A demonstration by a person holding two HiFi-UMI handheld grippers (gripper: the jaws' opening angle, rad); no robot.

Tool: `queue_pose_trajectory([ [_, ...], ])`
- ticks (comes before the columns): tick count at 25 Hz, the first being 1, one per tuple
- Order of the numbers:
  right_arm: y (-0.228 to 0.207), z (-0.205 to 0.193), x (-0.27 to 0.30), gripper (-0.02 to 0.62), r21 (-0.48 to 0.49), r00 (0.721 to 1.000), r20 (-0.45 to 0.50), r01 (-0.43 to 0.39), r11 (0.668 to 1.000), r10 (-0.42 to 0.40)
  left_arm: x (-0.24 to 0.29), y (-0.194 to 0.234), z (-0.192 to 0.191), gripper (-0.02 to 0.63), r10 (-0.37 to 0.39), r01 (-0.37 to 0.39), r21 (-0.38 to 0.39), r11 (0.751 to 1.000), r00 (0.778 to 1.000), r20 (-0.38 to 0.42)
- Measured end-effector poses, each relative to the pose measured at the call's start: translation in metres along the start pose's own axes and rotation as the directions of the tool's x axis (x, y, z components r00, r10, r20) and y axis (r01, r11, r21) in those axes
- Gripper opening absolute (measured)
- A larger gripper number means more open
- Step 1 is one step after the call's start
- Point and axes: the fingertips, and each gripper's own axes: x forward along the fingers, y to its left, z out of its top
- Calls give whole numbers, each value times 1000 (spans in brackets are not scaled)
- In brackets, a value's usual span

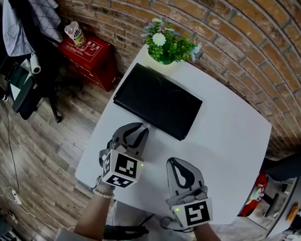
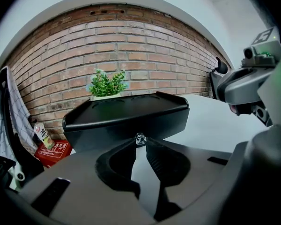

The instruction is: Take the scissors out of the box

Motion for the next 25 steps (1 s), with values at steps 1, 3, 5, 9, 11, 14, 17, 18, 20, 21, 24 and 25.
queue_pose_trajectory([
  [1,1,0,0,44,0,1000,1,0,1000,0,-1,0,0,80,0,0,0,1000,1000,-1],
  [3,3,1,-1,44,-3,1000,2,-2,1000,2,-3,-1,-1,80,-1,1,0,1000,1000,-3],
  [5,5,1,-2,44,-5,1000,2,-5,1000,5,-5,-2,-2,80,-1,1,1,1000,1000,-5],
  [9,7,0,-2,44,-8,1000,5,-10,1000,10,-7,-3,-5,80,0,0,5,1000,1000,-9],
  [11,8,0,-2,44,-8,1000,9,-13,1000,13,-8,-4,-7,80,2,-2,7,1000,1000,-12],
  [14,10,-1,-4,44,-10,1000,9,-18,1000,18,-11,-6,-8,80,6,-5,7,1000,1000,-15],
  [17,11,-1,-5,44,-18,1000,10,-25,1000,25,-14,-8,-9,80,9,-9,6,1000,1000,-17],
  [18,12,-1,-6,44,-19,1000,10,-27,999,27,-15,-8,-10,80,10,-10,6,1000,1000,-17],
  [20,14,-1,-6,44,-20,1000,6,-30,999,30,-17,-8,-11,80,12,-12,5,1000,1000,-19],
  [21,15,-1,-6,44,-19,999,5,-31,999,32,-19,-8,-12,80,13,-13,6,1000,1000,-20],
  [24,18,-1,-7,44,-22,999,9,-35,999,35,-23,-11,-15,80,15,-15,6,1000,1000,-23],
  [25,19,-1,-8,44,-24,999,11,-36,999,36,-24,-11,-16,80,16,-16,6,1000,1000,-23],
])
